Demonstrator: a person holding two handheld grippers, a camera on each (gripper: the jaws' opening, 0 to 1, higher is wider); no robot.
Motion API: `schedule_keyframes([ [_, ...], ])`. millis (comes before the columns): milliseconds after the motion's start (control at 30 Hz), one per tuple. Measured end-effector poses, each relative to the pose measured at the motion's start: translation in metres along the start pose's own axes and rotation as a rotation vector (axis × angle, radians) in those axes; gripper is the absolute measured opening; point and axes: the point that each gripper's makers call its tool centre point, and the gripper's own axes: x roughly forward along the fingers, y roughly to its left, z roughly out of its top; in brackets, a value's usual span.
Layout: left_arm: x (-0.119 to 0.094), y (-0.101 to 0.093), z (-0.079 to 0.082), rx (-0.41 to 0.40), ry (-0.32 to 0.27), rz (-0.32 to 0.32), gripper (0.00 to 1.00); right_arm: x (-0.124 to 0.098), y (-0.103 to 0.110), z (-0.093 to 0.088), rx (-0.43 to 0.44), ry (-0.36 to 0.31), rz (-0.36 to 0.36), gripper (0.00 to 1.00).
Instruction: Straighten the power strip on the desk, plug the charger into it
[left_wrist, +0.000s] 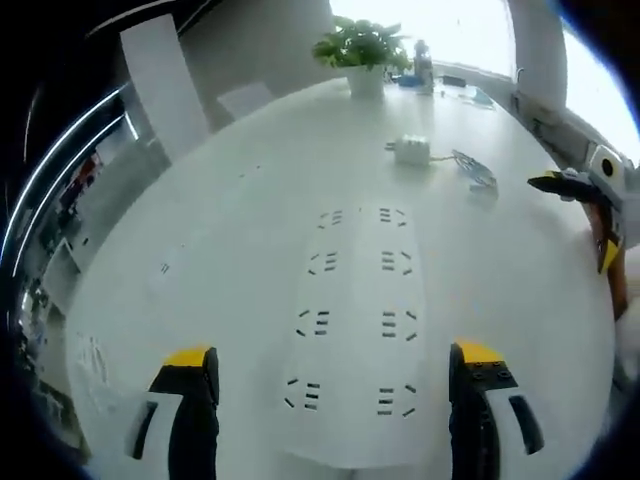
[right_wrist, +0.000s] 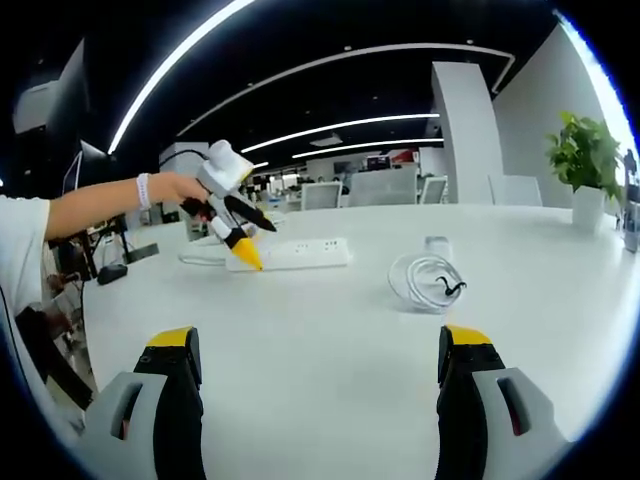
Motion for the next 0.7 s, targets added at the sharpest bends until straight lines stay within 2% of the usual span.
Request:
schedule_keyframes([
  [700,0.0076,-0.0010,-0.0035,-0.071,0.078,-0.115,0.99,-0.0017,-0.0066,0.0009,0.006,0.000,-0.016,0.98],
])
